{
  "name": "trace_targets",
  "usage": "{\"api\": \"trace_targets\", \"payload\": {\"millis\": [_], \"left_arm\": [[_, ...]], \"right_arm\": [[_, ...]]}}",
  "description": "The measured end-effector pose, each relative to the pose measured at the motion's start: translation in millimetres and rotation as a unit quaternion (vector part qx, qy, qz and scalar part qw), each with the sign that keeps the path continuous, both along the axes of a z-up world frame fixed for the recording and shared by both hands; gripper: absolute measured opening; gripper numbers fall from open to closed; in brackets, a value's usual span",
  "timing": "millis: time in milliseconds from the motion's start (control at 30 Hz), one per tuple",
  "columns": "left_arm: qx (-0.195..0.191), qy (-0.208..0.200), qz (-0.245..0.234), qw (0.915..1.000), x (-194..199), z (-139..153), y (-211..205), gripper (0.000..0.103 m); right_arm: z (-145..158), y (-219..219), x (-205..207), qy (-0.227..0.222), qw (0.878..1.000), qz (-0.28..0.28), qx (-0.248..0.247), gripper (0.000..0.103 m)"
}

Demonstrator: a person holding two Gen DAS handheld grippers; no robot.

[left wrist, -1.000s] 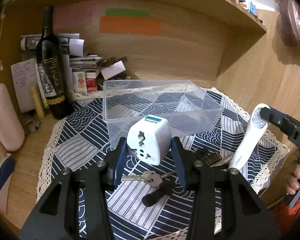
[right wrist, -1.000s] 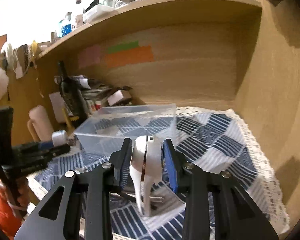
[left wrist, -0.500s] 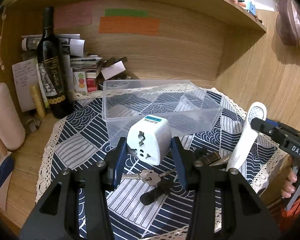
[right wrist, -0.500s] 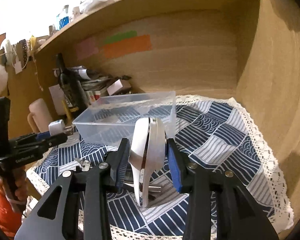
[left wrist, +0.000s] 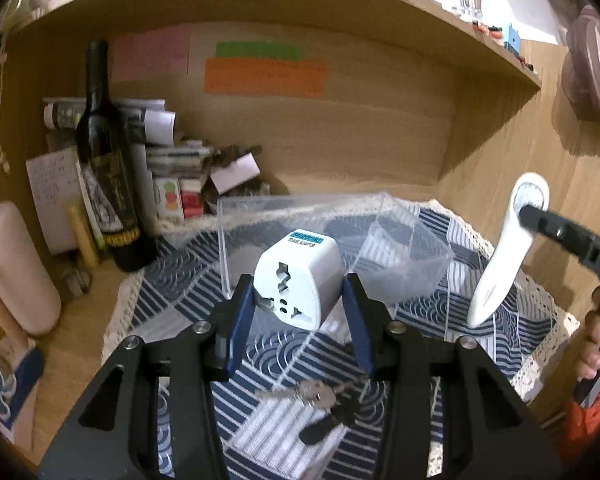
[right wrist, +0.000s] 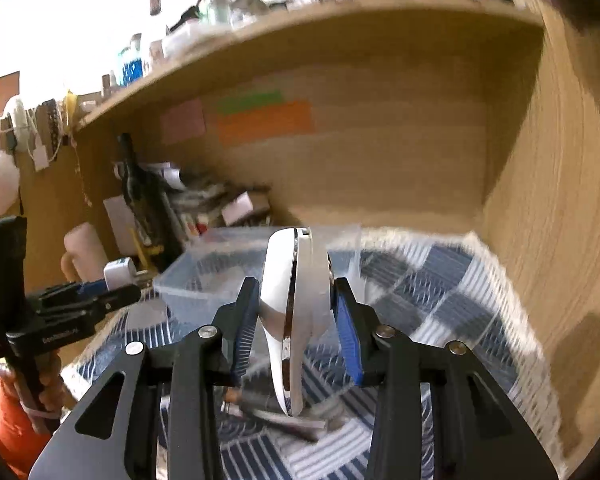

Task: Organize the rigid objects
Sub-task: 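Carry both held items over the clear box and open both tools to drop them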

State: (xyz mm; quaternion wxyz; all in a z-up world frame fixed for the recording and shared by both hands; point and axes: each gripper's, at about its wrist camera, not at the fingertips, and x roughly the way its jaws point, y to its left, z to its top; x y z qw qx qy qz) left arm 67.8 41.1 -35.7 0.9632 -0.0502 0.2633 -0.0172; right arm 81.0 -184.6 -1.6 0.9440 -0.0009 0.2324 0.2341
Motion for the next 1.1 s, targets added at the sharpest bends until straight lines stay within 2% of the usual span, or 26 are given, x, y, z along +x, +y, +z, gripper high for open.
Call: {"api": "trace_targets", "payload": {"millis": [200,367,500,733,967,1100], "left_arm": [[-0.008,0.005,-0.005,0.9999,27,11,10,0.044],[0.000,0.031,-0.011,0.9994,57,6,14,0.044],[0.002,0.066,-0.023,0.9976,83,-7,14,0.044],[0.007,0.124,-0.048,0.9911,123,-34,12,0.044],[0.008,0.157,-0.055,0.9860,147,-53,13,0.044],[0.011,0.157,-0.052,0.9861,150,-56,13,0.044]], "right_arm": [[34,12,19,-0.054,0.998,-0.011,-0.014,0.034],[38,31,43,-0.067,0.997,-0.008,-0.042,0.034],[26,52,69,-0.050,0.996,0.005,-0.074,0.034],[-16,87,109,0.005,0.988,0.040,-0.149,0.034],[-46,115,133,0.043,0.978,0.068,-0.191,0.034],[-60,129,142,0.068,0.974,0.085,-0.201,0.034]]}}
